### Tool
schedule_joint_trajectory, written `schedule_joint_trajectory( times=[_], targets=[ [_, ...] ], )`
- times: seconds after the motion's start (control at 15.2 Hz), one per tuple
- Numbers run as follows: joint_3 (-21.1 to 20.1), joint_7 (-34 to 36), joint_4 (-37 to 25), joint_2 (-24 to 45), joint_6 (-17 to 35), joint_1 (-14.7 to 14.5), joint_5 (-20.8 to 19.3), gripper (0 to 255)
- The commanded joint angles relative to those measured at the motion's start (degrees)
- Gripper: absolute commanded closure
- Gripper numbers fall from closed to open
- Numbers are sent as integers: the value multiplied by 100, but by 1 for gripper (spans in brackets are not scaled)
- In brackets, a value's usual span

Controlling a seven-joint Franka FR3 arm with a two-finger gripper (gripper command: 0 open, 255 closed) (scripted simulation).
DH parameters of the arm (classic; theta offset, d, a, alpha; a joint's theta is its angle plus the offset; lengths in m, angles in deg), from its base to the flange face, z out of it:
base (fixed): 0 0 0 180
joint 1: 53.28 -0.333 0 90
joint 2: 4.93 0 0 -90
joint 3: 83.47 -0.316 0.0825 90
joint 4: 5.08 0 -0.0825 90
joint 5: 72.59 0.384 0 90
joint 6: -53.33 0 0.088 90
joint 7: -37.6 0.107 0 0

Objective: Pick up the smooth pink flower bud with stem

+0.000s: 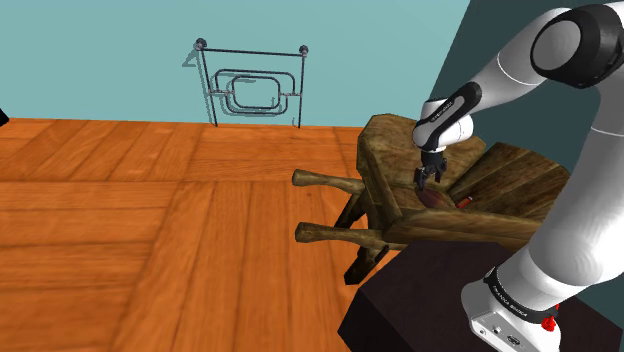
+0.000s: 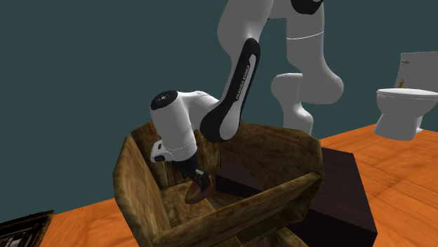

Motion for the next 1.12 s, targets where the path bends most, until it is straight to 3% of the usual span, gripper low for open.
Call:
schedule_joint_trajectory(
  times=[0.0,0.4,0.46,1.06],
  targets=[
    [-21,-6,-36,180,137,28,35,0],
    [-83,-7,-102,543,429,79,110,0],
    [-83,-14,-111,551,430,84,111,255],
    [-83,-7,-102,543,429,79,110,255]
  ],
)
